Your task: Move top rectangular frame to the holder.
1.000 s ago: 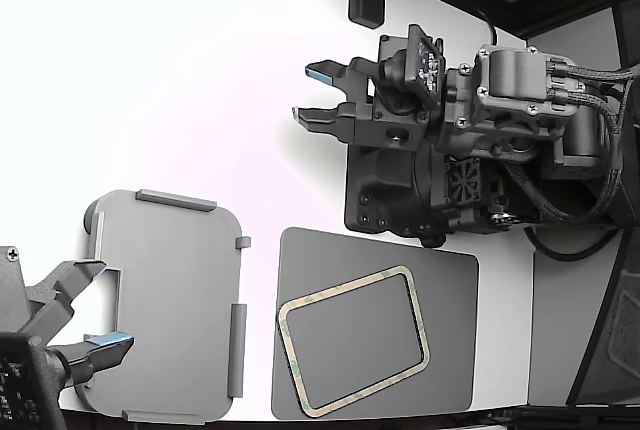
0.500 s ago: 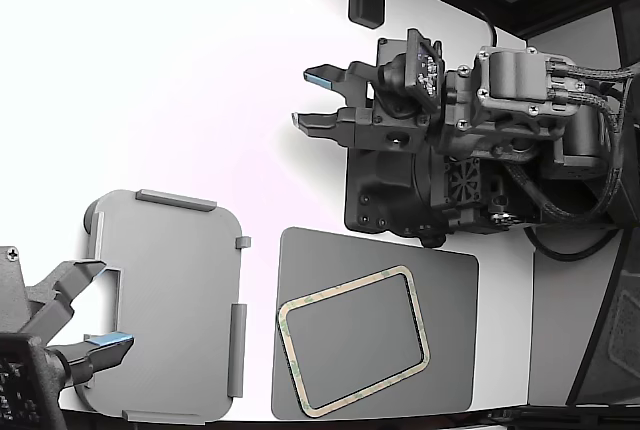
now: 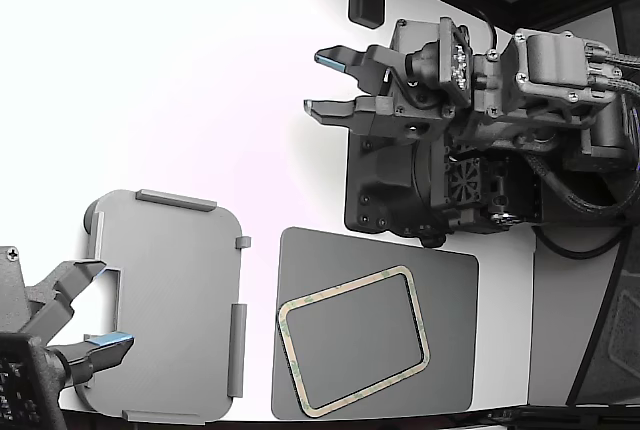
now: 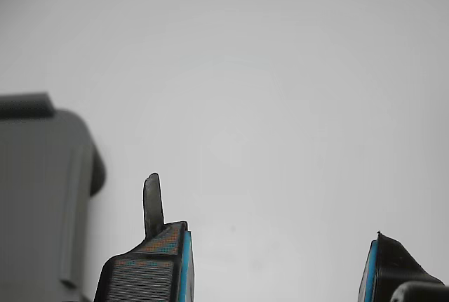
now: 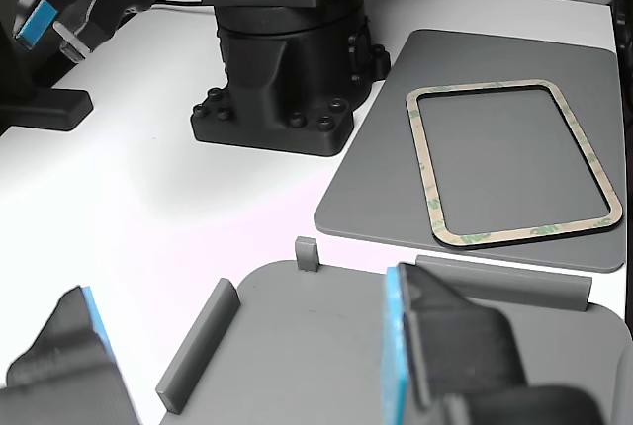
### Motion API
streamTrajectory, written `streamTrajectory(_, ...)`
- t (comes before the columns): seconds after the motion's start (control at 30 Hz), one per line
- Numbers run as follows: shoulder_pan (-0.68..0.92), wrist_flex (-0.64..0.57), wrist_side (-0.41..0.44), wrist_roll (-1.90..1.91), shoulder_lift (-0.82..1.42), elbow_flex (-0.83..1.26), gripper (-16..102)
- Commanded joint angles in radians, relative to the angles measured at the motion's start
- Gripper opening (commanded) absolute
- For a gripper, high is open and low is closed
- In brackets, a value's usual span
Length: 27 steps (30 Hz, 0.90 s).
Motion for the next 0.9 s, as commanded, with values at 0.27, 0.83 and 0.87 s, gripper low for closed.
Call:
streamTrajectory(0.27,0.196,0.179,-0.011,-0.253,-0.253,-0.420,99)
streamTrajectory(0.83,0.578,0.393,-0.069,-0.396,-0.627,-0.649,100)
streamTrajectory(0.87,0.594,0.394,-0.071,-0.419,-0.646,-0.646,100)
